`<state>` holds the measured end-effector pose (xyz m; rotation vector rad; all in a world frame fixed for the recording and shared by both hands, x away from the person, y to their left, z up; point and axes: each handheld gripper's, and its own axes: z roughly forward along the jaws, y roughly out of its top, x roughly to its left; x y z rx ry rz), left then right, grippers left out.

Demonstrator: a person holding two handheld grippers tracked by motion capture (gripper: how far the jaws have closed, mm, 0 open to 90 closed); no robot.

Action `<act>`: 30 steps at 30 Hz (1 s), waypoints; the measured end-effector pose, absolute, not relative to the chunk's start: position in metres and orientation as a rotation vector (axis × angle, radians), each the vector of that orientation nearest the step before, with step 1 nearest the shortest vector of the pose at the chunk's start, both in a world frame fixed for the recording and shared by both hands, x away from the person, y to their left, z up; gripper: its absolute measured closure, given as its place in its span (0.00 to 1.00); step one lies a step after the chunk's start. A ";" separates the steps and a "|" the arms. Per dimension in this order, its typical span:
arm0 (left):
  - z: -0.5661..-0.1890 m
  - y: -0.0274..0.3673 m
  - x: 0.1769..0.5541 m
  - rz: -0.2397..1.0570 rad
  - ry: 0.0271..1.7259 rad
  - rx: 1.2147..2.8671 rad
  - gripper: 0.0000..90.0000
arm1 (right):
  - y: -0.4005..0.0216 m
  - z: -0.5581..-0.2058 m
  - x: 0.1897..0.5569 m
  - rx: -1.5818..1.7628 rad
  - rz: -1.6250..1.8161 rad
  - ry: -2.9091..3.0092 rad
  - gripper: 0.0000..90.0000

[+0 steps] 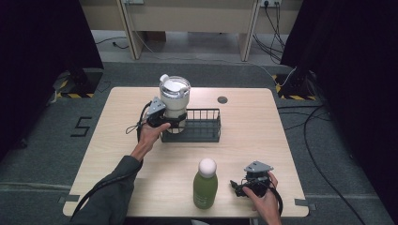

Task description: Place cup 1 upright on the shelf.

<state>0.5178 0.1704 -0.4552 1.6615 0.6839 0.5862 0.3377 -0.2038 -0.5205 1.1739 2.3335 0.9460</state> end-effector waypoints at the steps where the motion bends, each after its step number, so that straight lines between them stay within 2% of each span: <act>1: -0.456 0.171 0.517 0.588 0.689 1.659 0.12 | -0.204 -0.520 0.338 1.174 0.946 2.333 0.02; 14: -0.461 0.174 0.513 0.574 0.693 1.614 0.12 | -0.204 -0.520 0.337 1.172 0.945 2.333 0.02; 30: -0.459 0.177 0.508 0.589 0.691 1.671 0.11 | -0.204 -0.520 0.338 1.171 0.945 2.334 0.02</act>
